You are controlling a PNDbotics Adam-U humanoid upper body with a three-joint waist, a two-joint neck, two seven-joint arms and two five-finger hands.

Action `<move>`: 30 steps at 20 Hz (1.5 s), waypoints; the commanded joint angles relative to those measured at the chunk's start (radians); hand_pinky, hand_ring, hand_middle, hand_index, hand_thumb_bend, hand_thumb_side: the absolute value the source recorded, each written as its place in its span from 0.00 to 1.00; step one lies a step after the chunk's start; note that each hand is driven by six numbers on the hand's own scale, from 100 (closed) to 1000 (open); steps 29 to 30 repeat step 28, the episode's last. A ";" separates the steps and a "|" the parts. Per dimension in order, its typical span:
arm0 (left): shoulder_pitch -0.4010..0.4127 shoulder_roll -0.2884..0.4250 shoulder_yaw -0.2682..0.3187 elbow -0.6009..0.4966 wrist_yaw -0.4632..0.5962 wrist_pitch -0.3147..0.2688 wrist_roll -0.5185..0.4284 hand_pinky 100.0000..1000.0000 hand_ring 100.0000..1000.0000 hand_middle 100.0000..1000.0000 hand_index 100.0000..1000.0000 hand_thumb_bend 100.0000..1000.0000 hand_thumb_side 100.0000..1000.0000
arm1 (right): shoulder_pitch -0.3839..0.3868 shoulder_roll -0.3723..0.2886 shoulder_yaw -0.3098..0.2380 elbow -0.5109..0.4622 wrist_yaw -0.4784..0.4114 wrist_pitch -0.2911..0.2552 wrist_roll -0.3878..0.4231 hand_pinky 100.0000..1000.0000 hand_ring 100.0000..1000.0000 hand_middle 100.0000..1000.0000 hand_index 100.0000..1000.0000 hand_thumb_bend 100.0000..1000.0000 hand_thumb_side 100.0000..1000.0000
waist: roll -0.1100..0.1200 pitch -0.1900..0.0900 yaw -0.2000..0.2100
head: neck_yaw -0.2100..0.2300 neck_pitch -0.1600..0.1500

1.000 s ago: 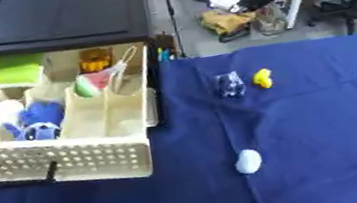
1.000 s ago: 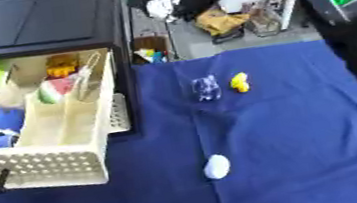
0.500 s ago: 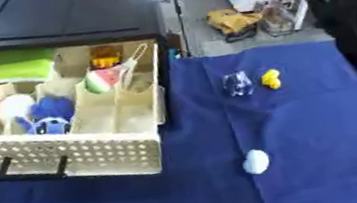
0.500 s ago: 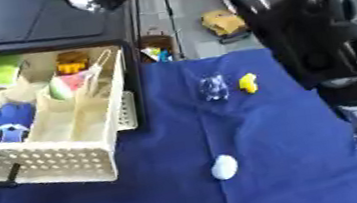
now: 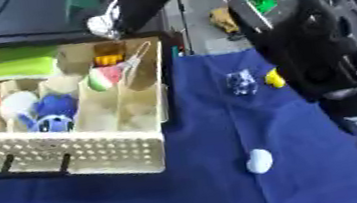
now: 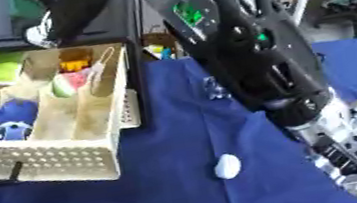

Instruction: Pick up objects from table and place into drawer.

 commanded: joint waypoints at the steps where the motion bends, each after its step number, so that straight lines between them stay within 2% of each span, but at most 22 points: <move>1: -0.018 0.009 0.006 -0.013 -0.004 -0.001 0.003 0.43 0.52 0.57 0.73 0.24 1.00 | -0.017 -0.006 -0.004 0.014 -0.001 -0.008 0.000 0.87 0.91 0.66 0.76 0.19 0.64 | 0.007 -0.014 -0.001 | -0.006 -0.003; 4: -0.017 0.009 0.006 -0.013 -0.005 0.000 0.004 0.43 0.52 0.57 0.73 0.24 1.00 | -0.015 -0.009 -0.012 0.018 -0.005 -0.010 0.000 0.89 0.93 0.72 0.87 0.39 0.65 | 0.008 -0.013 -0.003 | -0.013 -0.002; 6: -0.017 0.009 0.006 -0.013 -0.005 0.000 0.004 0.43 0.52 0.57 0.73 0.24 1.00 | -0.016 -0.011 -0.020 0.014 -0.004 -0.009 0.000 0.89 0.93 0.72 0.88 0.42 0.66 | 0.010 -0.013 -0.005 | -0.015 -0.001; 13: -0.015 0.010 0.007 -0.013 -0.007 0.001 0.004 0.43 0.52 0.57 0.73 0.24 1.00 | -0.013 -0.025 -0.062 -0.025 0.006 0.010 -0.004 0.89 0.92 0.68 0.84 0.35 0.70 | 0.016 -0.013 -0.011 | -0.016 -0.002; 19: -0.015 0.011 0.007 -0.013 -0.008 0.001 0.005 0.43 0.52 0.57 0.73 0.24 1.00 | -0.007 -0.036 -0.074 -0.044 0.011 0.021 -0.016 0.89 0.92 0.68 0.84 0.34 0.71 | 0.017 -0.013 -0.014 | -0.015 -0.003; 20: -0.016 0.010 0.006 -0.013 -0.007 0.000 0.005 0.43 0.52 0.57 0.73 0.24 1.00 | -0.007 -0.037 -0.077 -0.046 0.012 0.024 -0.018 0.88 0.89 0.59 0.79 0.29 0.80 | 0.018 -0.013 -0.015 | -0.015 -0.003; 21: -0.014 0.011 0.010 -0.013 -0.007 -0.002 0.007 0.43 0.52 0.57 0.73 0.24 1.00 | -0.001 -0.048 -0.090 -0.057 0.020 0.032 -0.026 0.88 0.89 0.58 0.79 0.29 0.81 | 0.026 -0.013 -0.026 | -0.006 -0.005; 22: -0.012 0.013 0.014 -0.013 -0.009 -0.003 0.009 0.43 0.52 0.57 0.73 0.24 1.00 | 0.006 -0.064 -0.109 -0.074 0.026 0.044 -0.038 0.87 0.87 0.56 0.77 0.24 0.84 | 0.031 -0.013 -0.033 | -0.002 -0.006; 26: -0.010 0.013 0.022 -0.013 -0.016 -0.004 0.019 0.43 0.52 0.57 0.73 0.24 1.00 | 0.050 -0.116 -0.197 -0.161 0.053 0.098 -0.091 0.84 0.82 0.50 0.73 0.13 0.91 | 0.047 -0.008 -0.058 | 0.018 -0.009; 28: -0.010 0.013 0.023 -0.013 -0.018 -0.005 0.022 0.43 0.52 0.57 0.73 0.24 1.00 | 0.079 -0.126 -0.243 -0.207 0.073 0.126 -0.120 0.83 0.82 0.49 0.72 0.13 0.92 | 0.051 -0.006 -0.064 | 0.024 -0.010; 30: -0.010 0.013 0.023 -0.013 -0.018 -0.005 0.022 0.43 0.52 0.57 0.73 0.24 1.00 | 0.079 -0.126 -0.243 -0.207 0.073 0.126 -0.120 0.83 0.82 0.49 0.72 0.13 0.92 | 0.051 -0.006 -0.064 | 0.024 -0.010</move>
